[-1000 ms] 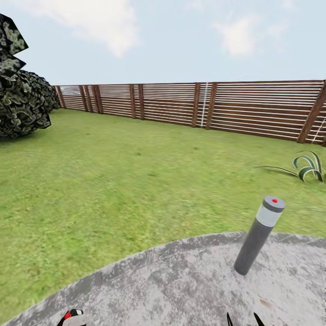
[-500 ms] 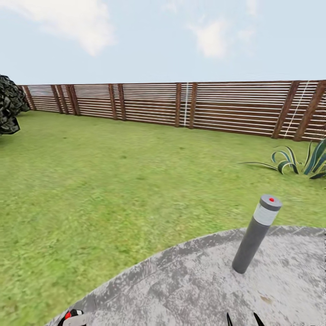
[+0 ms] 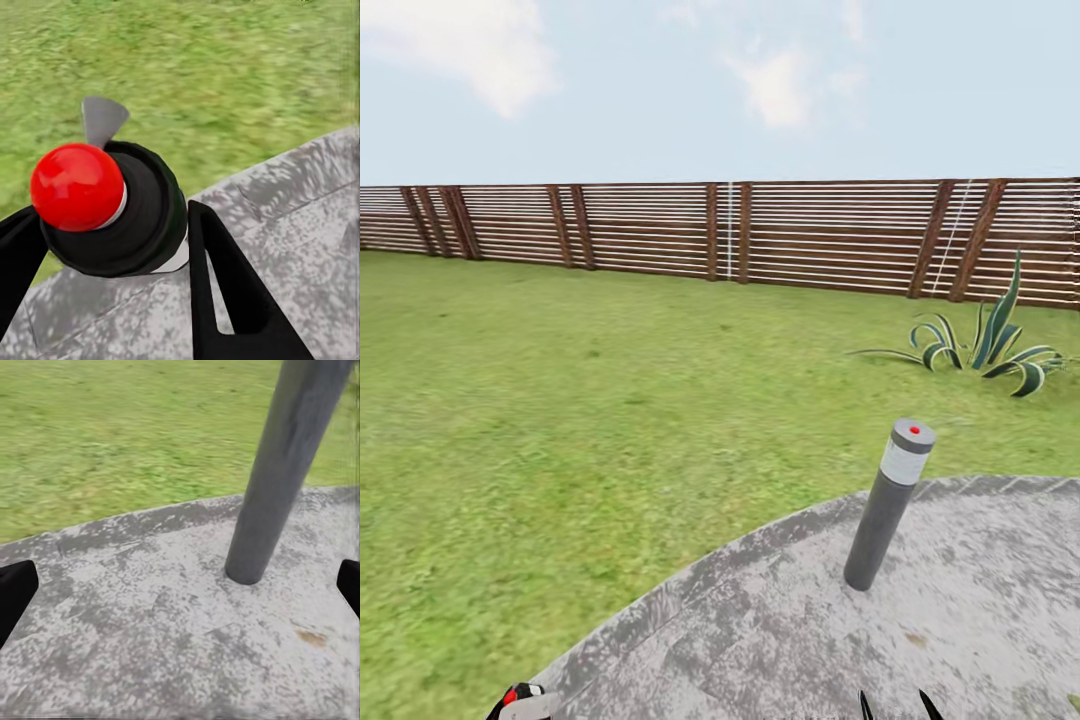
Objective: Pick up the pesticide atomizer in the garden and spray insectifuge to fully cover both potted plants in the garden.
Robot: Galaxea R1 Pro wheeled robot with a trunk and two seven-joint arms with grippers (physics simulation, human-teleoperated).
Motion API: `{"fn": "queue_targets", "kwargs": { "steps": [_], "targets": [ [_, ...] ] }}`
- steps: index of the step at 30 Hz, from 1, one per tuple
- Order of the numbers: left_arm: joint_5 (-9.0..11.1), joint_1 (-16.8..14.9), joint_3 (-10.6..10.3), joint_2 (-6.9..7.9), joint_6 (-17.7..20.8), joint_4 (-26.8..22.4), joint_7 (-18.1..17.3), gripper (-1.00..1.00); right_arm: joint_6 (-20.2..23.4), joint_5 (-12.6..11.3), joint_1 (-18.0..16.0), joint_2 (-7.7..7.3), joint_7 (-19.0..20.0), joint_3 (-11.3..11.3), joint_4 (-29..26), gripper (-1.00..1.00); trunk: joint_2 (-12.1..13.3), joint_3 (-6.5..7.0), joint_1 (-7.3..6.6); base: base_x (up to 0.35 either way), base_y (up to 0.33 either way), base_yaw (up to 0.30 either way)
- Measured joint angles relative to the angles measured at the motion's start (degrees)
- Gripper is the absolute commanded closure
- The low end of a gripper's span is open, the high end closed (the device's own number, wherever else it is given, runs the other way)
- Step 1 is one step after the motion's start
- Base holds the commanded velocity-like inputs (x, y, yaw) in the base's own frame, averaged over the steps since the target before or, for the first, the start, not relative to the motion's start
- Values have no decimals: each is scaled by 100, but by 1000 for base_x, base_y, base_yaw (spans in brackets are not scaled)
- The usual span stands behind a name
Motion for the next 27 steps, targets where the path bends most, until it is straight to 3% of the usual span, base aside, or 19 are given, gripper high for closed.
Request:
{"fn": "queue_targets", "kwargs": {
  "steps": [16,27],
  "targets": [
    [1,2,-3,16,-9,0,0,100,26,-27,0,-8,-29,-21,3,-100,0,-10,0,0,0,-260],
    [0,2,-8,35,-1,-1,1,100,27,-43,-1,-25,-56,-41,71,-100,0,-85,0,0,1,-176]
  ]
}}
